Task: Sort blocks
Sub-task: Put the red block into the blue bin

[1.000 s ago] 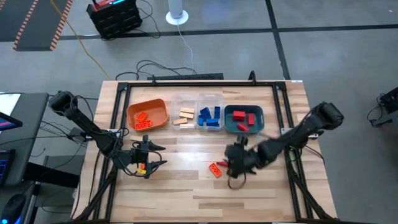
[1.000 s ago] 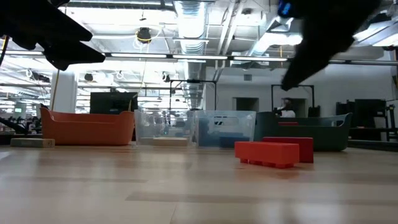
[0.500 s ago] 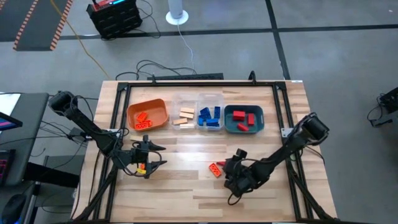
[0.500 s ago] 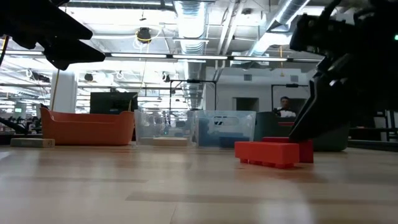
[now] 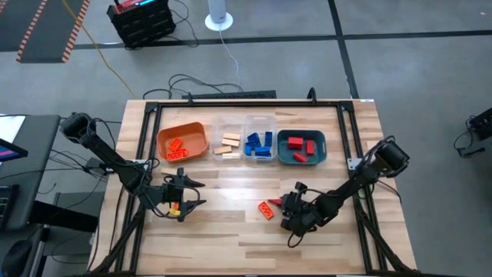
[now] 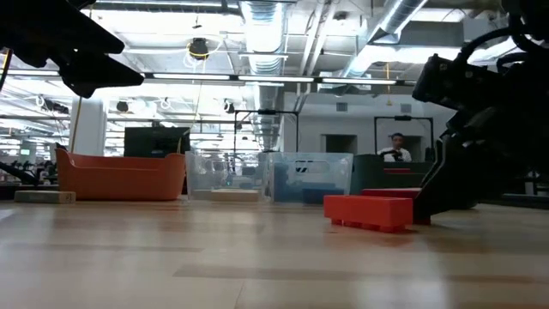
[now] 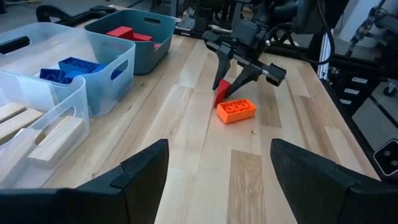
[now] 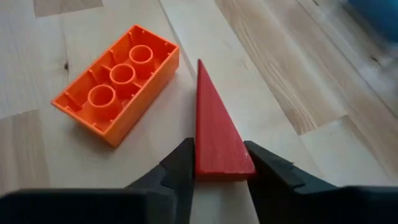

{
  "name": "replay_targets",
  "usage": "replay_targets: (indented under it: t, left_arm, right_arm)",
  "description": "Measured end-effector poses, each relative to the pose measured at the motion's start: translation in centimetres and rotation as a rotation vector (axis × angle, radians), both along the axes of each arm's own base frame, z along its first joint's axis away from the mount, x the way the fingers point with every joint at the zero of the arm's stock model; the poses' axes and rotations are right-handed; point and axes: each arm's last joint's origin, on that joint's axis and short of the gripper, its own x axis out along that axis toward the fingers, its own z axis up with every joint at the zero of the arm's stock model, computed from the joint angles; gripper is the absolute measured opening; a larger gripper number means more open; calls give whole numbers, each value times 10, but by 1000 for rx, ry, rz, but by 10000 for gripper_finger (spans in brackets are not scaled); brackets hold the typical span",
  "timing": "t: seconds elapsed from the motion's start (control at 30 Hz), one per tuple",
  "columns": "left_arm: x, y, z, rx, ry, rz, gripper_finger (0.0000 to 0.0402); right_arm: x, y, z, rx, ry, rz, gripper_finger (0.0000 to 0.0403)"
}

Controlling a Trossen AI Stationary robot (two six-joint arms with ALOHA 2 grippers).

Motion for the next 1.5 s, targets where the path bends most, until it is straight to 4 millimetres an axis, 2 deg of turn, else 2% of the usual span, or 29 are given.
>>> replay_targets:
  t: [0.07, 0.2, 0.33, 0.5, 0.6, 0.7, 0.83, 0.97, 1.27, 1.5]
  left_arm:
    - [0, 0, 0, 0, 0, 0, 274]
    - [0, 0, 0, 2, 2, 0, 274]
    - [0, 0, -1, 3, 5, 1, 274]
    - [0, 0, -1, 5, 9, 1, 274]
    - [0, 0, -1, 8, 11, 1, 274]
    - [0, 0, -1, 8, 11, 0, 274]
    - [0, 0, -1, 9, 11, 1, 274]
    - [-1, 0, -2, 12, 16, 1, 274]
    - [-1, 1, -2, 13, 22, 2, 274]
    - [-1, 1, -2, -6, 19, 7, 274]
  right_arm:
    - [1, -1, 1, 0, -2, 0, 136]
    - [3, -4, 7, 8, -18, -2, 136]
    - [0, -12, 26, -3, -28, -4, 136]
    - [-10, -40, 73, -76, -70, -116, 149]
    - [-20, -64, 101, -122, -83, -243, 145]
    - [-27, -92, 117, -143, -23, -324, 140]
    - [-32, -128, 116, -102, 115, -422, 150]
    - [-33, -153, 115, -100, 160, -523, 163]
    - [-29, -184, 116, -60, 198, -527, 148]
    - [-32, -202, 115, -3, 204, -594, 197]
